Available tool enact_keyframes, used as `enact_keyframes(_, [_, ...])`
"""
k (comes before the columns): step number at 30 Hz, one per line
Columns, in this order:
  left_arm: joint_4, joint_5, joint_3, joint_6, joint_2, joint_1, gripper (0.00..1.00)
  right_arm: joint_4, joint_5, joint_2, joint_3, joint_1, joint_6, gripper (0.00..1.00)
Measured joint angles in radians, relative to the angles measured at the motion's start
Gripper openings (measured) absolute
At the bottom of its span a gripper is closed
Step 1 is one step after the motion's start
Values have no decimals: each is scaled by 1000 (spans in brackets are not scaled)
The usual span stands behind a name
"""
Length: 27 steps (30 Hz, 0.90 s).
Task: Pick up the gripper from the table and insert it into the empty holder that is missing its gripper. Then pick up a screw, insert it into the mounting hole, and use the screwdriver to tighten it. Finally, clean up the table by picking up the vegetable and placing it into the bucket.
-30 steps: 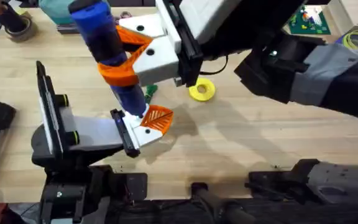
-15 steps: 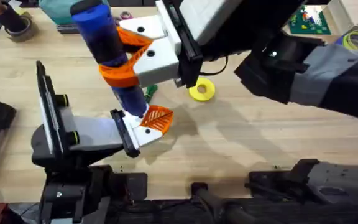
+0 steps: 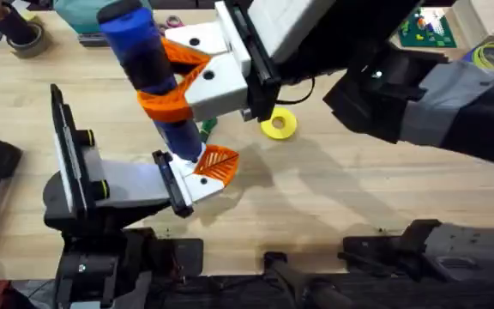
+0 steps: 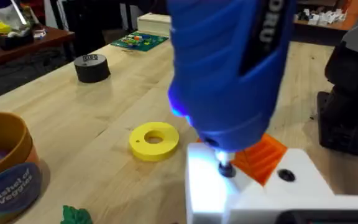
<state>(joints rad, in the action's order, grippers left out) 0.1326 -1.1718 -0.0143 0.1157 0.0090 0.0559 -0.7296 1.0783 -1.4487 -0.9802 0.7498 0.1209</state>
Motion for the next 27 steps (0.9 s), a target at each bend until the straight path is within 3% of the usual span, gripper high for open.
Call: enact_keyframes(27, [2,-11,0,-1,0,0,4,-3,47,0,0,0,-20,24])
